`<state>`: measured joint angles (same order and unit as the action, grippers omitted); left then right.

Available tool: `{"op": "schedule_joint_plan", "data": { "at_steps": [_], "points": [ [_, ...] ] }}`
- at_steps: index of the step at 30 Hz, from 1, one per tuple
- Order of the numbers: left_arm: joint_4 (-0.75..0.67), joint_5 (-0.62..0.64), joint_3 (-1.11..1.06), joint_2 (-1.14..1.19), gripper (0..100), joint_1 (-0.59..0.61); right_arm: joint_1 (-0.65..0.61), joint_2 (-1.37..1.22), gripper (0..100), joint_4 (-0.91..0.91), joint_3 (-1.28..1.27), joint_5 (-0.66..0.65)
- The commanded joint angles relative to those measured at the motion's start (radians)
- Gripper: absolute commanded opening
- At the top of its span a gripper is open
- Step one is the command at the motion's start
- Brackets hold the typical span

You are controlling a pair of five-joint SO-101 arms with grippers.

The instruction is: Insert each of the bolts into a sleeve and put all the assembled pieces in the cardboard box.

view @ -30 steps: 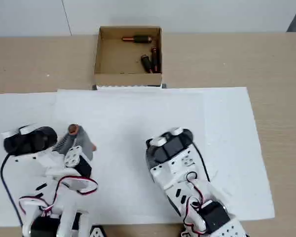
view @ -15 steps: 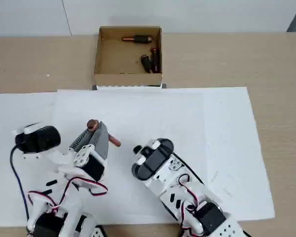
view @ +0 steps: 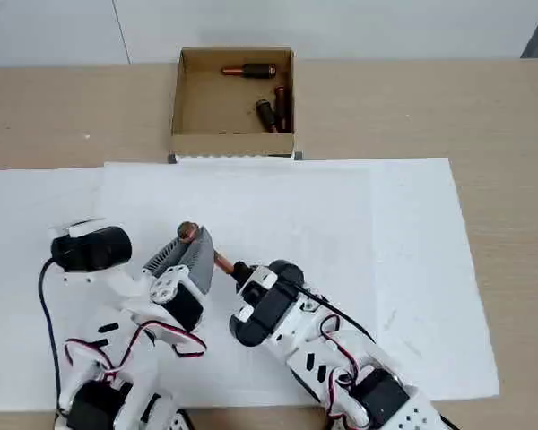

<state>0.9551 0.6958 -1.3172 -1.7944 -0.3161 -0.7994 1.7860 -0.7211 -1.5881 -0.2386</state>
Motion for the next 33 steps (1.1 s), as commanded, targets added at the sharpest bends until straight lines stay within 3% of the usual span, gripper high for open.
{"op": "schedule_joint_plan", "data": {
  "at_steps": [1,15,22,27,33],
  "points": [
    [-0.032,0.003,0.007,-0.006,0,-0.003,-0.022,0.007,0.3,0.024,0.009,-0.017],
    [-0.029,0.005,-0.025,-0.006,0,-0.006,-0.024,0.007,0.3,0.091,0.009,-0.051],
    [-0.026,0.003,-0.053,-0.006,0,-0.124,-0.024,0.007,0.3,0.093,0.012,-0.058],
    [-0.023,0.002,-0.082,-0.005,0,-0.146,-0.021,0.007,0.2,0.094,0.017,-0.058],
    [0.066,-0.038,-0.15,-0.006,0,-0.141,-0.018,0.007,0.2,0.157,0.017,-0.06]
  ]
}}
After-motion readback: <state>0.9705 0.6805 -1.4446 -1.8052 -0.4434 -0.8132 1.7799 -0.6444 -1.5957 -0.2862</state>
